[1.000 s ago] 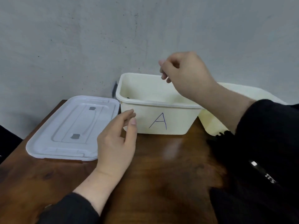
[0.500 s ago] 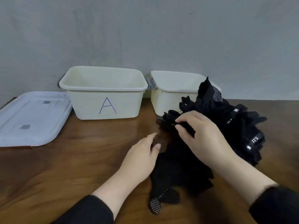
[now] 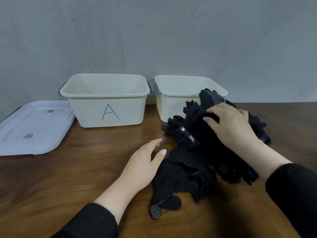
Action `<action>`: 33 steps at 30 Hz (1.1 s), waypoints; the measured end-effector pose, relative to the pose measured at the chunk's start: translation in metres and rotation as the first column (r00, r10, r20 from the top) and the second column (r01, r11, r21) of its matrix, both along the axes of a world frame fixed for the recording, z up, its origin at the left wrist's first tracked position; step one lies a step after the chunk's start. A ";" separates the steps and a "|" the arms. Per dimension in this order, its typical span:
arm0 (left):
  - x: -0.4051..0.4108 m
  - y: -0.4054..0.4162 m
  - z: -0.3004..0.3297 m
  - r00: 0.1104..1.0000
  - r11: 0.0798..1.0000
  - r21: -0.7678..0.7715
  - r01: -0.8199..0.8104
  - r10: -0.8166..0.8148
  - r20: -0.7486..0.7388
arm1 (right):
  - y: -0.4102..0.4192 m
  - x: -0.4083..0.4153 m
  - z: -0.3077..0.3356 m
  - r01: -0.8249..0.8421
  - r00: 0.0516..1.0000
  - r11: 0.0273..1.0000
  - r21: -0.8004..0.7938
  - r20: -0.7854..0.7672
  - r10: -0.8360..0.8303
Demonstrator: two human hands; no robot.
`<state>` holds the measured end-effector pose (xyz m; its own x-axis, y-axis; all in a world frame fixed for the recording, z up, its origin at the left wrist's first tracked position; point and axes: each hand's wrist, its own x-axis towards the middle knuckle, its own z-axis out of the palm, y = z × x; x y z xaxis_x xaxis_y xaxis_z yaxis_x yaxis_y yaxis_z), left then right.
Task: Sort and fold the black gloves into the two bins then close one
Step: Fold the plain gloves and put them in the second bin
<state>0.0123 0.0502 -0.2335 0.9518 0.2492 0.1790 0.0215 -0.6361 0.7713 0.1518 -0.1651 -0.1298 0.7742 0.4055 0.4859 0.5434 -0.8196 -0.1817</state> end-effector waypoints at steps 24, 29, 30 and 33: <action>-0.084 0.045 0.060 0.924 0.454 -0.888 -0.073 0.366 0.111 | 0.106 -0.095 0.003 0.023 0.404 0.453 0.891 -0.423 0.811; -0.117 0.066 0.050 0.891 0.550 -0.807 -0.216 0.449 0.068 | 0.161 -0.100 -0.001 -0.167 0.536 0.581 0.797 -0.421 0.732; -0.123 0.071 0.046 0.883 0.636 -0.708 -0.307 0.467 0.036 | 0.171 -0.099 -0.004 -0.244 0.581 0.670 0.702 -0.447 0.680; -0.141 0.089 0.023 0.803 0.791 -0.166 -0.589 0.595 -0.011 | 0.182 -0.102 -0.022 -0.425 0.768 0.877 0.226 -0.423 0.481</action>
<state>-0.1287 0.1393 -0.2100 0.6017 0.7889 0.1250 0.3220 -0.3828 0.8659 0.0494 0.0170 -0.1515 0.6554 0.7308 0.1909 0.6784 -0.4584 -0.5741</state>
